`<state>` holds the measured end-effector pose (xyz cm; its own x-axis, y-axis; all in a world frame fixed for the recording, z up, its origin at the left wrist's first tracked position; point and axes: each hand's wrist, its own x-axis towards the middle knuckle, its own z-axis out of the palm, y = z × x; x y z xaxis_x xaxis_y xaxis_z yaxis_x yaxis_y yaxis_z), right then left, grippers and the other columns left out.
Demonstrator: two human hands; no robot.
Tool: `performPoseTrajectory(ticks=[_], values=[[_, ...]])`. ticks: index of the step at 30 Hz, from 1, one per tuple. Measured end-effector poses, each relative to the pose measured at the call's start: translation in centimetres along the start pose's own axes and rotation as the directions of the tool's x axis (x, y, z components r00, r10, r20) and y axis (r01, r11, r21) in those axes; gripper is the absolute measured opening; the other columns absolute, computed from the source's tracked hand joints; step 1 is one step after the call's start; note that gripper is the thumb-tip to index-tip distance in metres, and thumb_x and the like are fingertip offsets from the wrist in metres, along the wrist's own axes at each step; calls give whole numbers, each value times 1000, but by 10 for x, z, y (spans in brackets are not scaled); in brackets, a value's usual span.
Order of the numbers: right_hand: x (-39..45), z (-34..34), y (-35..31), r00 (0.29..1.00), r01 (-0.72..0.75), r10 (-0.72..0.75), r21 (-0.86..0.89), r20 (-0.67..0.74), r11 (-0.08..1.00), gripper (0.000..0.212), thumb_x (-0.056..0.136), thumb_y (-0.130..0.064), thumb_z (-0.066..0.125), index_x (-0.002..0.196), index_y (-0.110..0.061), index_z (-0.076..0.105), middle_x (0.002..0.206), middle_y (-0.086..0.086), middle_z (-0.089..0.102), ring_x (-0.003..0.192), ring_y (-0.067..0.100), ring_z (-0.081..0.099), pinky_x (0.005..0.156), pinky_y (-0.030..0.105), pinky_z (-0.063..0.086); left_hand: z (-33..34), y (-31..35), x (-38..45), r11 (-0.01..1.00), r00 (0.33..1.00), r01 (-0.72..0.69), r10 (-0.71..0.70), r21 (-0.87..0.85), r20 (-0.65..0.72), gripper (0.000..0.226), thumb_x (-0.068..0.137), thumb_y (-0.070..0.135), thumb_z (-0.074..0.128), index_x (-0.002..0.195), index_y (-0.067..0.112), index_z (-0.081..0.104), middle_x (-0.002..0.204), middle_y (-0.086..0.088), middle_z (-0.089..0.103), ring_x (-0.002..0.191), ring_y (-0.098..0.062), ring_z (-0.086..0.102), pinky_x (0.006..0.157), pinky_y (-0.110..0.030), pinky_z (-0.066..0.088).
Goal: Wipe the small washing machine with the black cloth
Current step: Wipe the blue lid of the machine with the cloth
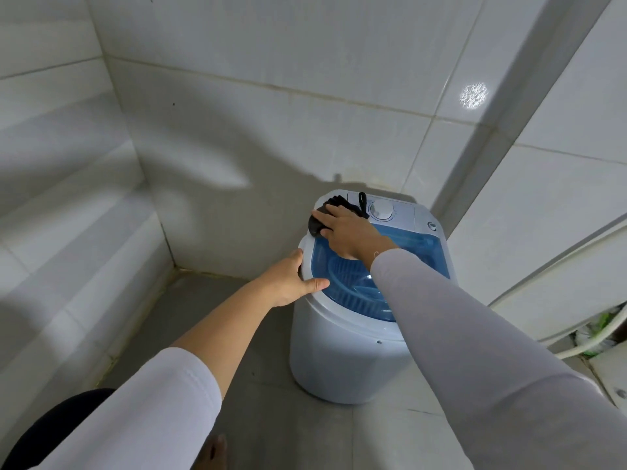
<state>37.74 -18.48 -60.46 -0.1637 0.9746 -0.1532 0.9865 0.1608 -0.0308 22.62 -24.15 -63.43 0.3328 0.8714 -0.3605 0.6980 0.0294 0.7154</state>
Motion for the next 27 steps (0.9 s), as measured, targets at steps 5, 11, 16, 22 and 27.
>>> performPoseTrajectory(ticks=[5,11,16,22,27], values=[[-3,-2,1,1000,15,-15,-32,1,999,51,98,-18,35,148,-25,23,148,5,35,134,25,35,107,44,38,0,3,-4,1000,1000,13,-13,8,-6,92,86,49,58,153,18,3,161,-2,13,147,-23,20,116,-36,23],[-13,-5,10,998,-23,21,-38,-56,999,54,93,-2,39,141,-27,37,139,9,47,120,31,47,97,46,46,-2,12,-13,1000,1000,8,-8,-1,-1,85,89,43,57,153,16,7,159,-2,20,145,-22,24,114,-32,24],[-28,-10,21,995,-74,72,-40,-65,996,57,92,3,38,140,-28,41,135,10,50,121,30,47,96,43,49,-2,18,-19,1000,1000,-13,13,-21,-16,72,92,34,56,151,14,19,154,-4,32,140,-22,34,108,-28,29],[-43,-11,37,990,-105,104,-9,-99,994,57,92,3,39,136,-32,46,134,9,52,120,29,49,95,44,50,1,18,-19,1000,1000,-7,7,-19,-17,78,92,38,56,152,15,13,157,-2,25,143,-22,29,112,-32,26],[-57,-9,58,981,-143,142,2,-134,990,54,91,4,41,130,-31,53,131,10,55,118,30,49,94,42,50,2,17,-19,1000,1000,6,-6,-17,-20,79,91,40,55,153,17,11,158,-2,24,144,-24,27,114,-35,26]])
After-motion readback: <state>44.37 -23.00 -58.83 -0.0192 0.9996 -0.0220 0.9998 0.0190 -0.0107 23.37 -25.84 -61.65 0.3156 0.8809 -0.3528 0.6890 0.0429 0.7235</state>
